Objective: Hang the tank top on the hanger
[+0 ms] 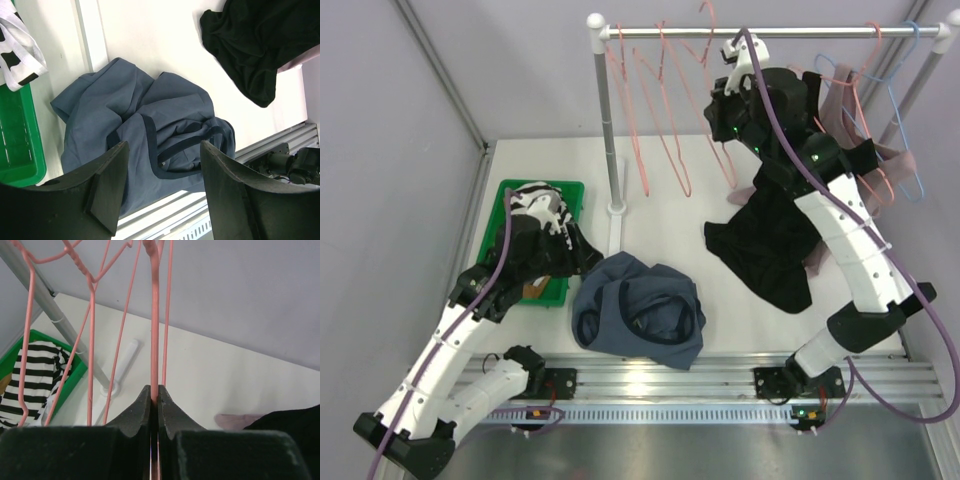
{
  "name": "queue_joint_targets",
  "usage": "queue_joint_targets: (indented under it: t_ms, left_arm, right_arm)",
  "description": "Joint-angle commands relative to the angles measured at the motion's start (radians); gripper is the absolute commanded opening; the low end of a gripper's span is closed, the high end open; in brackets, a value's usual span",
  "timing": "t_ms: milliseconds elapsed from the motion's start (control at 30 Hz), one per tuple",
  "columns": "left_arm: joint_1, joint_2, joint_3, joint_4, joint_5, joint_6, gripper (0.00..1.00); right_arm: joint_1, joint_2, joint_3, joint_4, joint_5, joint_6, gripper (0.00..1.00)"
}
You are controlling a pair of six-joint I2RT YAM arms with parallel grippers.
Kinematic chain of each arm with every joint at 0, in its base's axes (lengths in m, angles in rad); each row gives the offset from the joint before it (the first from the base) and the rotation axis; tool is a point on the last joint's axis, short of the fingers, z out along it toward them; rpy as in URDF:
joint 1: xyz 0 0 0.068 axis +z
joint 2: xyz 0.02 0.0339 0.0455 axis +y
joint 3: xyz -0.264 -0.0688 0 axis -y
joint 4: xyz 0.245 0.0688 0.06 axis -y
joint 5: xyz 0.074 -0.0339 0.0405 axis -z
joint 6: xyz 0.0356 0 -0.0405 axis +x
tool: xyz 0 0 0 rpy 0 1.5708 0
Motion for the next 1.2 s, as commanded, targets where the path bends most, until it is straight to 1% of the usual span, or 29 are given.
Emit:
queue_joint_targets:
  t_ms: [0,133,233,333,400,433,467,533,567,600,633,667,700,733,767,800,833,967,1100,1167]
  left_arm:
    - [-0.004,-0.007,-0.011,0.022,0.019,0.019,0.65]
    - [-0.004,0.009,-0.018,0.027,0.023,0.021,0.66]
    - [-0.004,0.032,-0.029,0.025,0.023,0.013,0.65]
    - [-0.005,0.053,-0.052,0.040,0.022,-0.012,0.64]
    - [-0.010,0.071,-0.070,0.047,0.006,-0.019,0.62]
    - [-0.016,0.078,-0.075,0.048,-0.006,-0.024,0.61]
    - [-0.025,0.082,-0.080,0.053,-0.020,-0.035,0.60]
    - [-0.068,0.096,-0.084,0.051,-0.084,-0.045,0.59]
    - [-0.114,0.108,-0.081,0.051,-0.113,-0.054,0.59]
    - [-0.140,0.116,-0.078,0.048,-0.195,-0.061,0.59]
    - [-0.168,0.127,-0.075,0.044,-0.231,-0.077,0.58]
    - [-0.223,0.144,-0.069,0.036,-0.271,-0.085,0.58]
    - [-0.249,0.154,-0.069,0.034,-0.335,-0.094,0.58]
    - [-0.274,0.164,-0.066,0.030,-0.371,-0.113,0.58]
    - [-0.319,0.191,-0.058,0.024,-0.401,-0.122,0.57]
    - [-0.341,0.205,-0.055,0.010,-0.432,-0.133,0.57]
    - [-0.367,0.217,-0.051,0.005,-0.498,-0.150,0.57]
    - [-0.500,0.326,-0.009,-0.015,-0.630,-0.183,0.57]
    - [-0.580,0.435,0.049,-0.051,-0.728,-0.206,0.57]
    - [-0.606,0.498,0.092,-0.099,-0.776,-0.220,0.57]
  right_arm:
    - [-0.005,-0.070,-0.036,0.051,0.009,0.010,0.00]
    - [-0.005,-0.132,-0.102,0.054,0.021,0.020,0.00]
    - [-0.004,-0.208,-0.185,0.051,0.036,0.045,0.00]
    - [-0.004,-0.319,-0.314,0.045,0.044,0.079,0.00]
    - [-0.004,-0.423,-0.427,0.037,0.038,0.120,0.00]
    - [-0.004,-0.458,-0.467,0.026,0.014,0.137,0.00]
    - [-0.005,-0.531,-0.546,0.018,-0.009,0.164,0.00]
    - [-0.004,-0.601,-0.619,-0.014,-0.068,0.195,0.00]
    - [-0.002,-0.665,-0.689,-0.024,-0.092,0.221,0.00]
    - [-0.002,-0.694,-0.722,-0.037,-0.138,0.232,0.00]
    - [-0.001,-0.721,-0.783,-0.049,-0.161,0.244,0.00]
    - [0.005,-0.772,-0.814,-0.069,-0.183,0.266,0.00]
    - [0.008,-0.796,-0.840,-0.080,-0.236,0.275,0.00]
    - [0.020,-0.816,-0.884,-0.093,-0.252,0.284,0.00]
    - [0.025,-0.851,-0.906,-0.112,-0.264,0.299,0.00]
    - [0.034,-0.866,-0.926,-0.120,-0.290,0.309,0.00]
    - [0.039,-0.882,-0.956,-0.127,-0.302,0.318,0.00]
    - [0.071,-0.963,-1.026,-0.158,-0.336,0.352,0.00]
    - [0.076,-1.006,-1.064,-0.187,-0.377,0.362,0.00]
    - [0.076,-1.028,-1.070,-0.201,-0.390,0.363,0.00]
